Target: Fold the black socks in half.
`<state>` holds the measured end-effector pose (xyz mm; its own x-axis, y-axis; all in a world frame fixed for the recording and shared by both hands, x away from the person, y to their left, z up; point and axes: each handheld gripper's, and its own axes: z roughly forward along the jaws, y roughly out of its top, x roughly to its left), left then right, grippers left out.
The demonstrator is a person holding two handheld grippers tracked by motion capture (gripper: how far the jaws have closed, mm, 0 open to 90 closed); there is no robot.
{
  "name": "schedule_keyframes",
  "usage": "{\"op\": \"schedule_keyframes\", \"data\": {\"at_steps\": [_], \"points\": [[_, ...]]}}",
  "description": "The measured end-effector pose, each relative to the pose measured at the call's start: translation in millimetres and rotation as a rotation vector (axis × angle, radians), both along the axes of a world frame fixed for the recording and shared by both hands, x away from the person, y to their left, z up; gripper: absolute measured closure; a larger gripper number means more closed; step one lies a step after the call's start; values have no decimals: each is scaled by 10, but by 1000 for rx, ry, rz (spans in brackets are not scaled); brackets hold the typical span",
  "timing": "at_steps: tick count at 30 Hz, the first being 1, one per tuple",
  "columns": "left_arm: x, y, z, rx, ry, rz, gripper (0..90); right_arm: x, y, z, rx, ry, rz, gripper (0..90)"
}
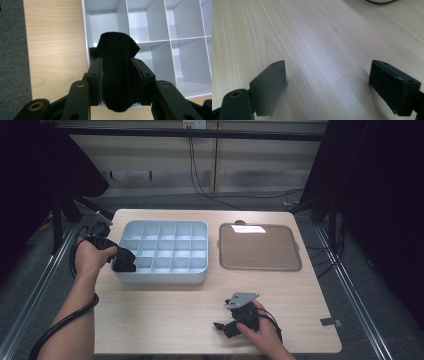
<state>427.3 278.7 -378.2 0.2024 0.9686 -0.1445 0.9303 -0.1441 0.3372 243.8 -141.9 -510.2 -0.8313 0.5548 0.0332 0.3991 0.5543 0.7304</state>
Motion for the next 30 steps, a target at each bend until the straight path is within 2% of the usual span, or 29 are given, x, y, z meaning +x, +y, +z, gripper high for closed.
{"op": "schedule_keyframes", "data": {"at_steps": [7,16,26,30], "points": [[4,16,89,16,-11,-3,636,0,0,0,0,0,0,139],[-1,36,171,12,-17,-4,659,0,0,-1,2,0,1,139],[5,16,226,18,-23,-7,716,0,0,0,0,0,0,139],[12,2,252,16,-22,-4,764,0,-1,2,-2,1,1,139]]}}
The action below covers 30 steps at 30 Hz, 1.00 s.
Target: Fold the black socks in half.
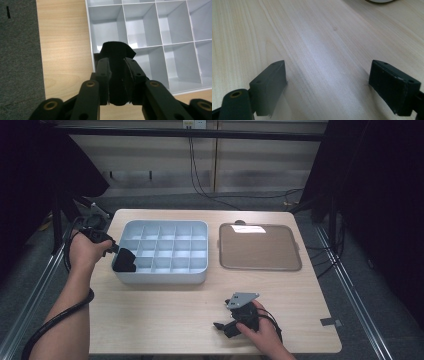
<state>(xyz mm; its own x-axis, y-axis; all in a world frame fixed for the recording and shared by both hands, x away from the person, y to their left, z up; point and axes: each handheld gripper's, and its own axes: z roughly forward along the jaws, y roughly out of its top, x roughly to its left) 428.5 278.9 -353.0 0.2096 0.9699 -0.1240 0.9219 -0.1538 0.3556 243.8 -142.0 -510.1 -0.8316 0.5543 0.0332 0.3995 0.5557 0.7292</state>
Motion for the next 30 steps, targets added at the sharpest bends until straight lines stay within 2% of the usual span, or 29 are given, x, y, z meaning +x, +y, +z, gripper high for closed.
{"op": "schedule_keyframes", "data": {"at_steps": [6,11,30], "points": [[14,-22,19,-13,25,11,839,0,0,0,0,0,0,139],[25,-26,24,-3,40,13,900,1,0,-1,2,0,1,139],[64,-42,-75,0,53,15,900,0,1,-1,2,-1,-1,139]]}}
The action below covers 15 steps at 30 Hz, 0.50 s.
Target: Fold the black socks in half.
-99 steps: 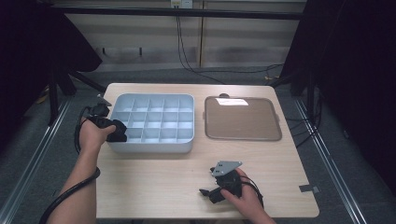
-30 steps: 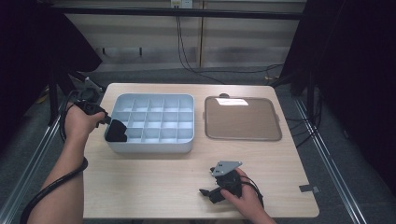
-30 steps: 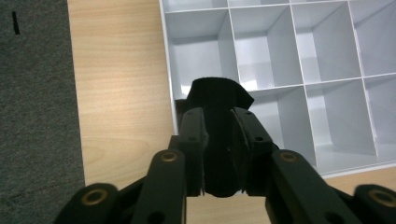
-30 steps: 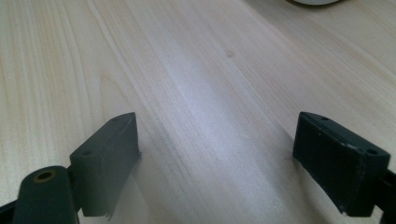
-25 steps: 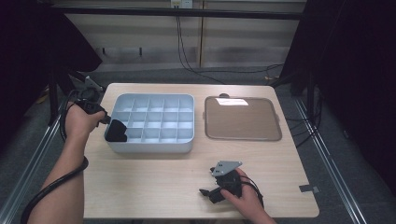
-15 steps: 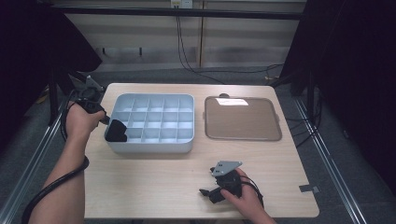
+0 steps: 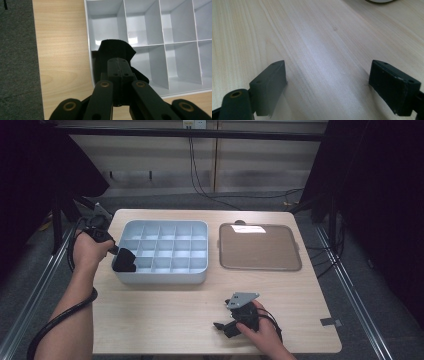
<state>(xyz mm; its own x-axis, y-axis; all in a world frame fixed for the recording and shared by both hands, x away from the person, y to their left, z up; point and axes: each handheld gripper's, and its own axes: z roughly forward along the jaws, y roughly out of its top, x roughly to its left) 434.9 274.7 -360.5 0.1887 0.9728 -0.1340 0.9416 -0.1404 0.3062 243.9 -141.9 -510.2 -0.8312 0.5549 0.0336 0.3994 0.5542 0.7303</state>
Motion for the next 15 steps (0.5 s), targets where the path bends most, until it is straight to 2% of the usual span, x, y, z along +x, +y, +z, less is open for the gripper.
{"op": "schedule_keyframes", "data": {"at_steps": [15], "points": [[14,-26,-149,0,29,-6,900,0,0,0,0,0,0,139]]}}
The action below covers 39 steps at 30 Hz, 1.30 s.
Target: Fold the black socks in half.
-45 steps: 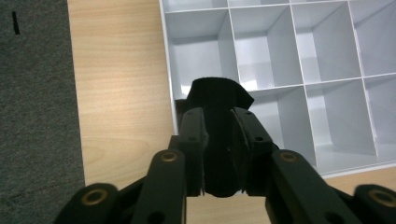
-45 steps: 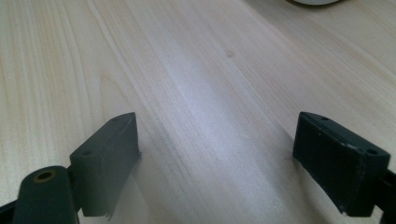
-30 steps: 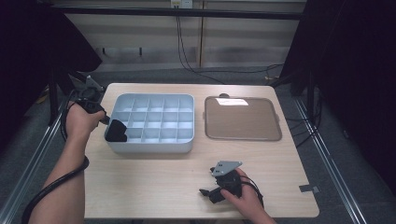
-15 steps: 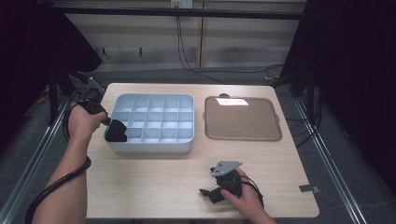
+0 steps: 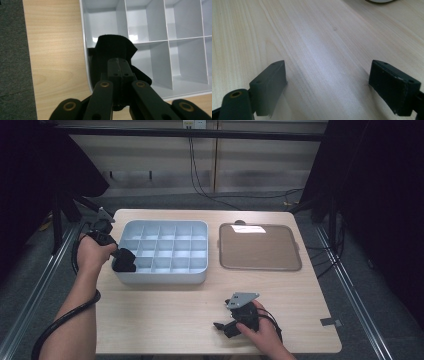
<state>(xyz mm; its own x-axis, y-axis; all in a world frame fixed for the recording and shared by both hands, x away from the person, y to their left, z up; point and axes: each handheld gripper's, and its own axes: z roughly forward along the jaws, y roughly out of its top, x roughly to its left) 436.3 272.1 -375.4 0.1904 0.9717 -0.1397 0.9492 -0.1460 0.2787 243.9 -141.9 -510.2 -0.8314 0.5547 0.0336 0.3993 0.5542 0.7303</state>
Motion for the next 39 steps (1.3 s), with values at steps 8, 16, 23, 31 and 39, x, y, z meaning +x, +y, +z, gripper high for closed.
{"op": "schedule_keyframes", "data": {"at_steps": [8,16,23,31,39], "points": [[2,4,-58,-2,0,5,900,0,0,0,0,0,0,139],[-1,0,-123,-2,1,3,900,0,0,0,0,0,0,138],[2,-25,-175,5,8,0,900,0,0,0,0,0,0,139],[-1,-36,-245,11,16,2,900,0,0,0,0,0,0,139],[-2,-33,-314,13,30,-2,900,-1,0,0,0,1,1,138]]}}
